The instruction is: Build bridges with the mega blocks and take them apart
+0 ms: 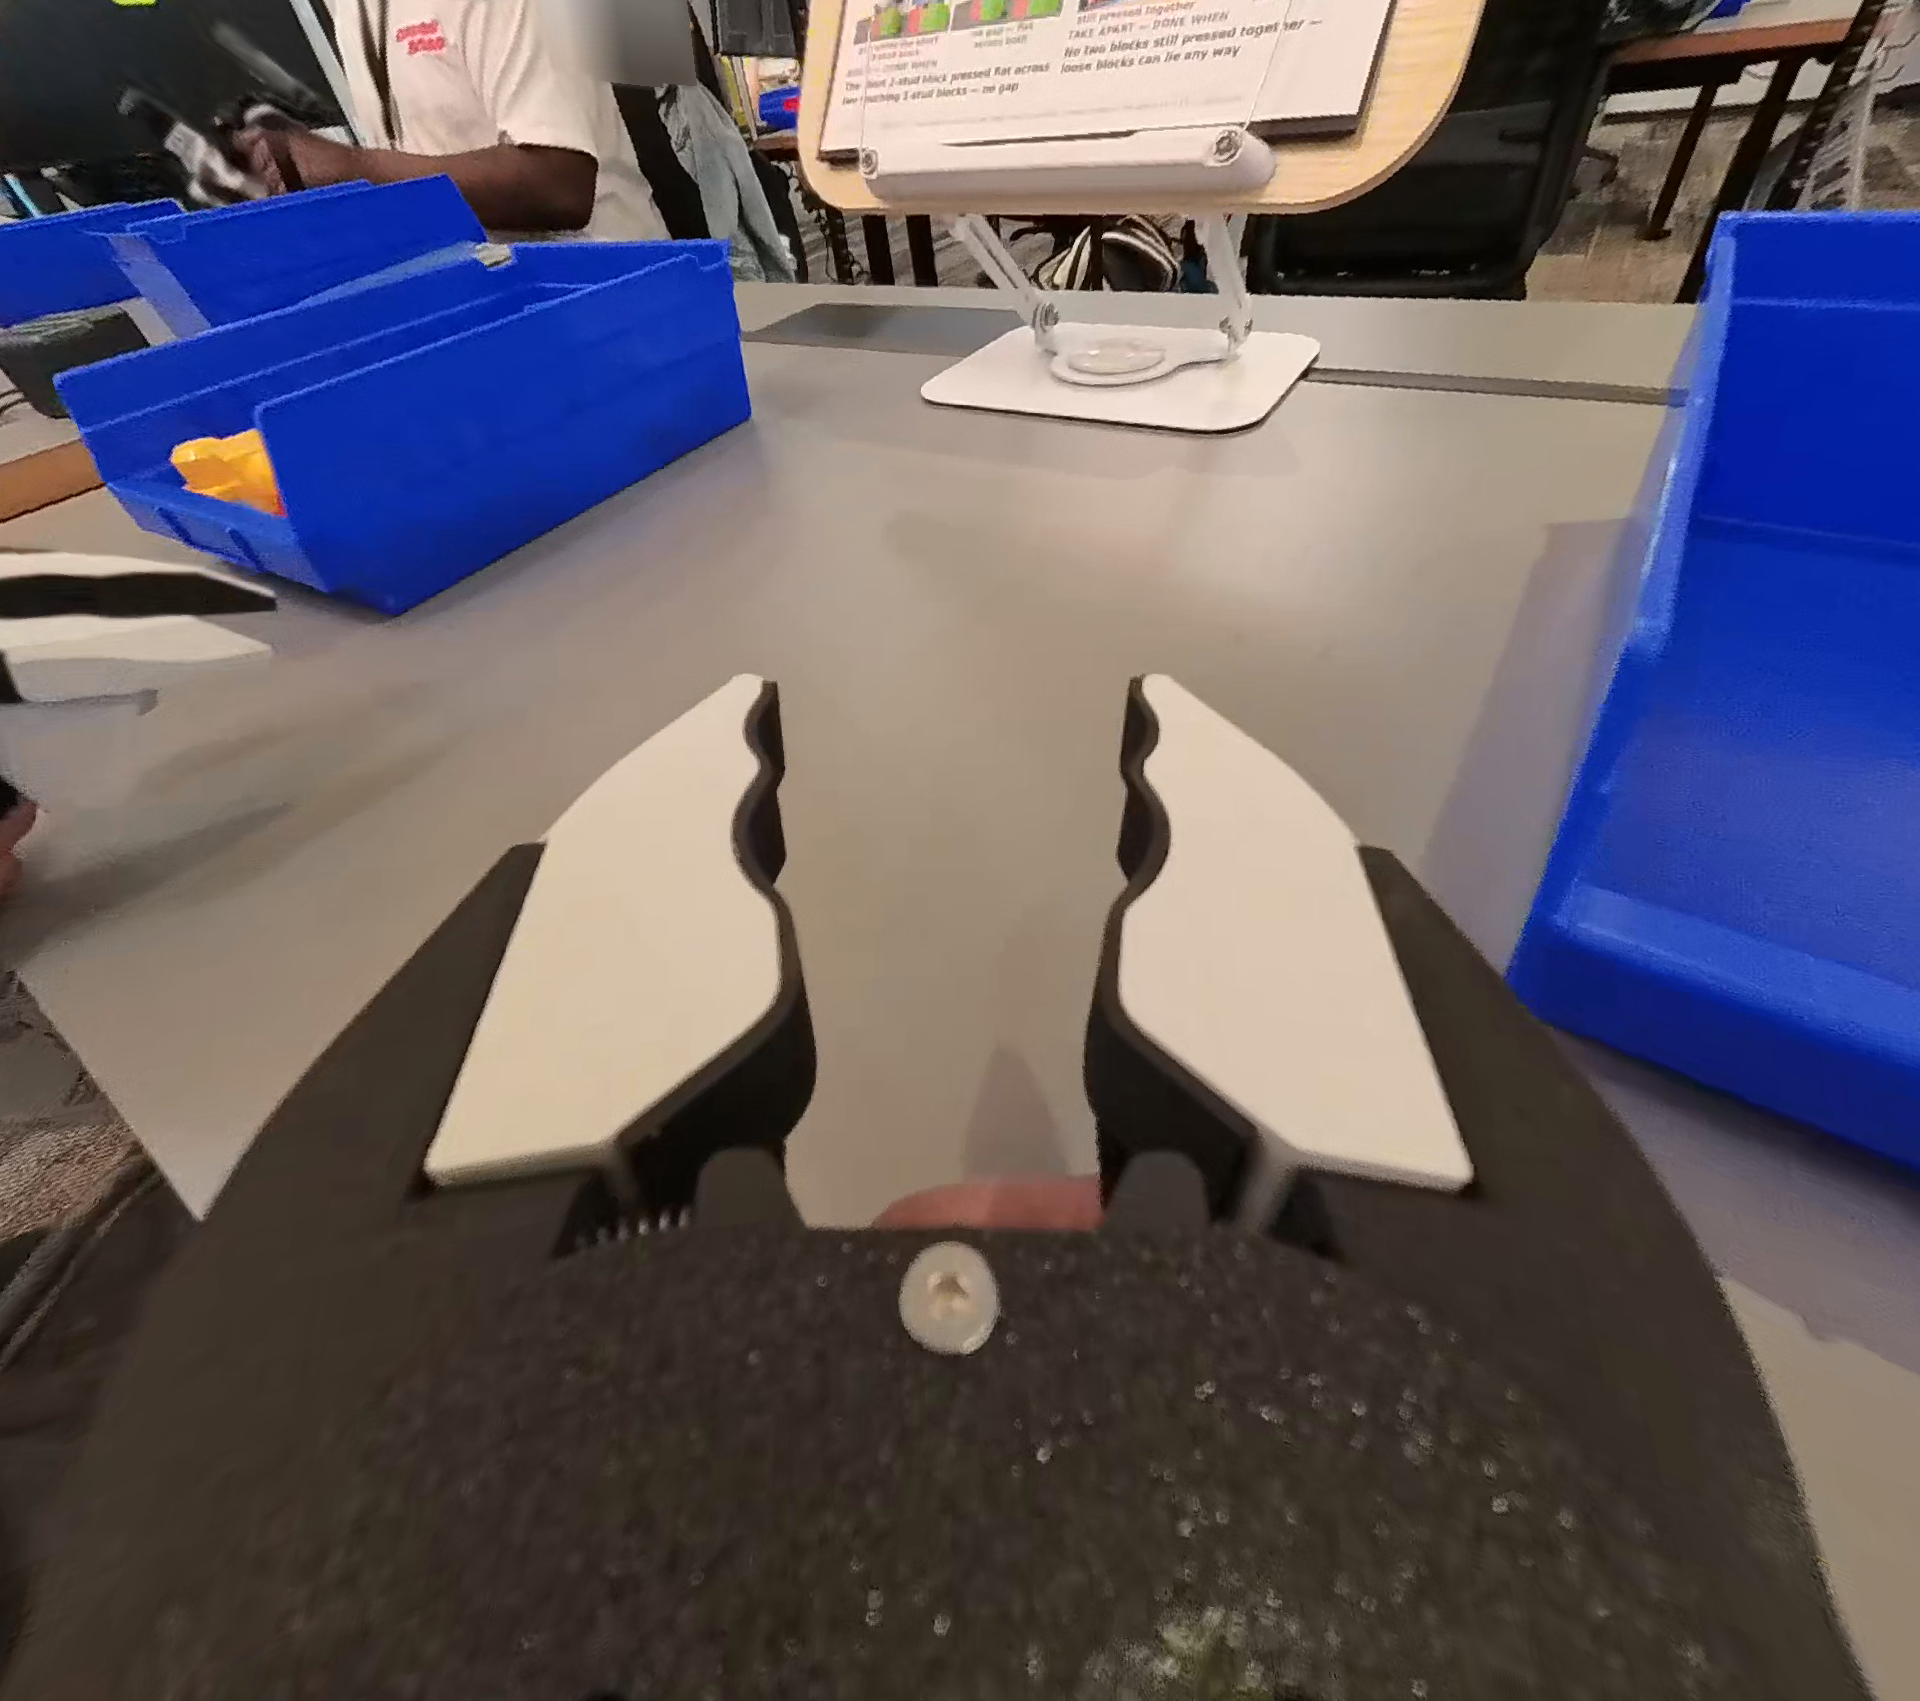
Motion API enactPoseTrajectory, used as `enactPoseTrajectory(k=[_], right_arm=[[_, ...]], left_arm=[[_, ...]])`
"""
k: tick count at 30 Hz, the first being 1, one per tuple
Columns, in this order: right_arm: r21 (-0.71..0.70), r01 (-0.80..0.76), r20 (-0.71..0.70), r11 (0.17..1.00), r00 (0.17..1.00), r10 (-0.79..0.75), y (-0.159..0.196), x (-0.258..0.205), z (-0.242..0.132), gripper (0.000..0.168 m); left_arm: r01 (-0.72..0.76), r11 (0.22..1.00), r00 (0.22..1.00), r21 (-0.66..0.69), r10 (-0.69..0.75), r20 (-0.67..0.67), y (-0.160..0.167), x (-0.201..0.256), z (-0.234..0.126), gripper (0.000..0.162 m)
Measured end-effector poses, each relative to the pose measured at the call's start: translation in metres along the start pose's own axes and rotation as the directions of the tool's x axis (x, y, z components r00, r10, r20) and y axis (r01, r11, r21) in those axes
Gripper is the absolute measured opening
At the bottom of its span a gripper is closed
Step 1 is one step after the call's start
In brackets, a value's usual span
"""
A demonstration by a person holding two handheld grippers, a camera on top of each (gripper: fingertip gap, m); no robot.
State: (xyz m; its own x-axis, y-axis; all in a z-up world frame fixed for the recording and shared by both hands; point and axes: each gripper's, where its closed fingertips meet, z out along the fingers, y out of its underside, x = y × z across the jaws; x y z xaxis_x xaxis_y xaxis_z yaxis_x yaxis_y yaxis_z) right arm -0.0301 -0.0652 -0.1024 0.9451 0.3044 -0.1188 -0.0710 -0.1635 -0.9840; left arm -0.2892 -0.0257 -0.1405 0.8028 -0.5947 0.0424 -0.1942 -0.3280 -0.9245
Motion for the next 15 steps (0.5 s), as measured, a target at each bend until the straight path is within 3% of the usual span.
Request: enactPoseTrajectory(k=[15], right_arm=[[-0.001,0.05,-0.017,0.999,0.999,-0.05,0.001,-0.011,-0.008,0.061]], left_arm=[[-0.028,1.0,0.999,0.002,0.027,0.03,0.001,0.0,-0.012,0.05]])
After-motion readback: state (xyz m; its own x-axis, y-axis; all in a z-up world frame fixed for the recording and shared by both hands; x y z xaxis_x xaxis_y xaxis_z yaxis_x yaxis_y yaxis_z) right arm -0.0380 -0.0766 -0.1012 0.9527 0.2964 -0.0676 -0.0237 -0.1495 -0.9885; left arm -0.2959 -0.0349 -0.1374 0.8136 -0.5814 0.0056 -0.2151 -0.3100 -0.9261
